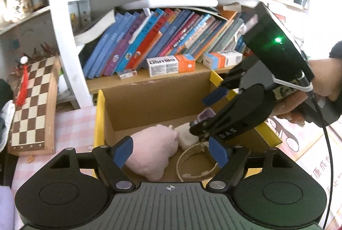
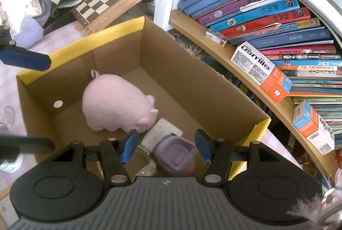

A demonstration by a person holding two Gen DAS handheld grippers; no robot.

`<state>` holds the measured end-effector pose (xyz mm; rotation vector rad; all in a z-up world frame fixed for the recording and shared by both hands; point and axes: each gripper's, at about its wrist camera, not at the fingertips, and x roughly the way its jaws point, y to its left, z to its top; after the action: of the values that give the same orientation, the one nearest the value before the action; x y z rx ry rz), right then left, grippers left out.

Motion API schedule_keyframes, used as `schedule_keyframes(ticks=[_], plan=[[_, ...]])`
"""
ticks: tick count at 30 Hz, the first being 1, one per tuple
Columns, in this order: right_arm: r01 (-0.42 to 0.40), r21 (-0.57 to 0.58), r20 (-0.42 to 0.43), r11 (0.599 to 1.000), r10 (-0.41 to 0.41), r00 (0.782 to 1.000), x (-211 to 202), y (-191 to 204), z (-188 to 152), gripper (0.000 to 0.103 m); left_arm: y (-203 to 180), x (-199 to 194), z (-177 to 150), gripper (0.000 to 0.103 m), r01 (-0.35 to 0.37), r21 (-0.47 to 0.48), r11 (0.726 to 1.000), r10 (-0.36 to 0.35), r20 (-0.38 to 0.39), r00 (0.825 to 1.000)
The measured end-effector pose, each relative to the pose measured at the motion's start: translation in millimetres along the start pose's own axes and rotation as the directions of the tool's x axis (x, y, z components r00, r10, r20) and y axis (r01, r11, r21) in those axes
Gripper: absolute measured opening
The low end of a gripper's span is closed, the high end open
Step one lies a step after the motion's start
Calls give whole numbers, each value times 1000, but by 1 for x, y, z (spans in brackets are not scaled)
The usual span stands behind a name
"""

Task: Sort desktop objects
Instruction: 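Lower the car and watch into the box and open both grippers, then withdraw both grippers from the box back over the table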

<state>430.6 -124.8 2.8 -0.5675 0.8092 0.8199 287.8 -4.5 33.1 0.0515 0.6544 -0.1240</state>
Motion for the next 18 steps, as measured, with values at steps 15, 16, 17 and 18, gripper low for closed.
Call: schedule_keyframes(ticks=[15, 16, 17, 18], plan=[[40, 117, 129, 992, -55, 990, -79, 9, -20, 75, 8, -63, -12, 86, -19, -75, 997, 27, 100, 995], [41, 126, 139, 991, -59, 989, -85, 11, -23, 76, 6, -66, -13, 87, -20, -71, 997, 27, 106, 994], [43, 136, 148, 990, -63, 987, -91, 13, -25, 76, 5, -70, -14, 87, -21, -65, 998, 29, 112, 993], [45, 145, 158, 988, -68, 985, -98, 15, -28, 76, 4, -73, -15, 88, -22, -58, 998, 29, 117, 993]])
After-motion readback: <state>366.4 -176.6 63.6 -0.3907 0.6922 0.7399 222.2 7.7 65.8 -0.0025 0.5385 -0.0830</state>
